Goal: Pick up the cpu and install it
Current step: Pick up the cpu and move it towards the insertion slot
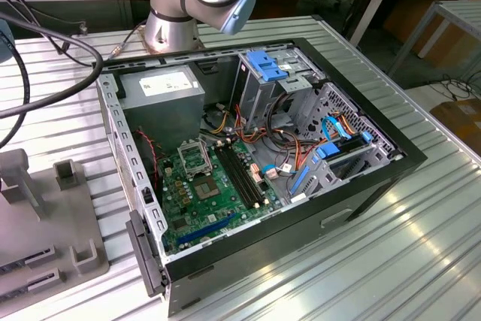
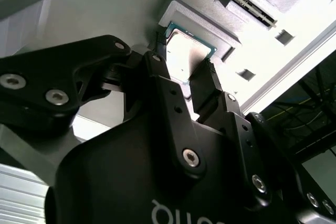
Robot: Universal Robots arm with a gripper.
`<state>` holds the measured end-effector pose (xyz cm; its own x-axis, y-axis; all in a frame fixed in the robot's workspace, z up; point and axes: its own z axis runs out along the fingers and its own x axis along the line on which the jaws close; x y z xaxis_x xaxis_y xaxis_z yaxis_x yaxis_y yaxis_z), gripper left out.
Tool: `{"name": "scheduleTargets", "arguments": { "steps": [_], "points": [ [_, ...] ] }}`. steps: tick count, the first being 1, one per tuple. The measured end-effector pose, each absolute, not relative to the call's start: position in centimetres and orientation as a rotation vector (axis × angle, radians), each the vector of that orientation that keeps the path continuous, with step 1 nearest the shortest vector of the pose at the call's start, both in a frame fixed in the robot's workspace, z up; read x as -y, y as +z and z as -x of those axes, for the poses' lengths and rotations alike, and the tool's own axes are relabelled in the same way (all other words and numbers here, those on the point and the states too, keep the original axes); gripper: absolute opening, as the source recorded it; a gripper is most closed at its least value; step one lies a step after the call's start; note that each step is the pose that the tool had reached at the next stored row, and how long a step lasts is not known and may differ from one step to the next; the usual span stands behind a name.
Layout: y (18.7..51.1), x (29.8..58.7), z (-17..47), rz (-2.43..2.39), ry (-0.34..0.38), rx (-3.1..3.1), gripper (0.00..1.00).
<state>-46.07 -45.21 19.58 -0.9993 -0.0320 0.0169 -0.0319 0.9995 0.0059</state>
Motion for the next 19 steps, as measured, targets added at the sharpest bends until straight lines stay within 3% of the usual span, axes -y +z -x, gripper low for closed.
{"name": "scheduleTargets", "arguments": {
  "steps": [6,7,19],
  "points": [
    [19.56,45.21,46.06,-0.049,-0.009,3.125,0.45],
    [19.56,45.22,46.05,-0.049,-0.009,3.127,0.51],
    [19.46,45.16,46.13,-0.049,-0.003,3.138,0.51]
  ]
}}
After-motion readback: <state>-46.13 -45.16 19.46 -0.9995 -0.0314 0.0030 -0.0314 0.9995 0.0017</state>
